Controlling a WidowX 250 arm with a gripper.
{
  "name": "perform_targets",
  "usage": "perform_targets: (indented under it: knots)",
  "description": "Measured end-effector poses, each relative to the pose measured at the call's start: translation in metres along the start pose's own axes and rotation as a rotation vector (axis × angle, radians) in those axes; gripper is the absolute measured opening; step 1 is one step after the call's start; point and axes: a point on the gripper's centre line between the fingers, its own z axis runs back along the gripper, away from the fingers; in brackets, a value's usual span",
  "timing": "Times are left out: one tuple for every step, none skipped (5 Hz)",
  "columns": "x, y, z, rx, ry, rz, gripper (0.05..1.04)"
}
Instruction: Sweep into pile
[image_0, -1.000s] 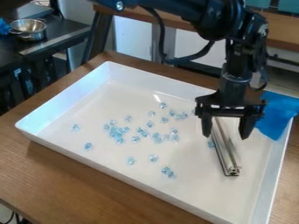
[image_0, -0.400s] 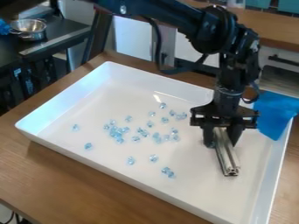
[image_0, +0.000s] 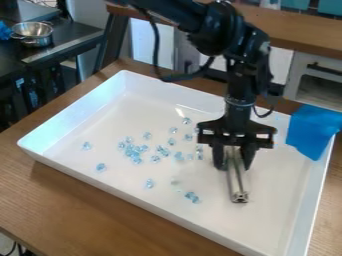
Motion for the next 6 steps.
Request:
perform_targets:
  knots:
    - [0.008,0.026,0.001,-0.006,0.026,0.016,0.502]
    - [0.016,0.051,-0.001,-0.01,0.027,0.021,0.502]
    - [0.025,0.079,-0.002,-0.028,0.002,0.038,0.502]
    - [0.025,0.11,-0.002,-0.06,-0.032,0.053,0.502]
    - [0.023,0.143,0.0,-0.086,-0.05,0.068,0.502]
    - [0.026,0.177,0.002,-0.105,-0.03,0.113,0.502]
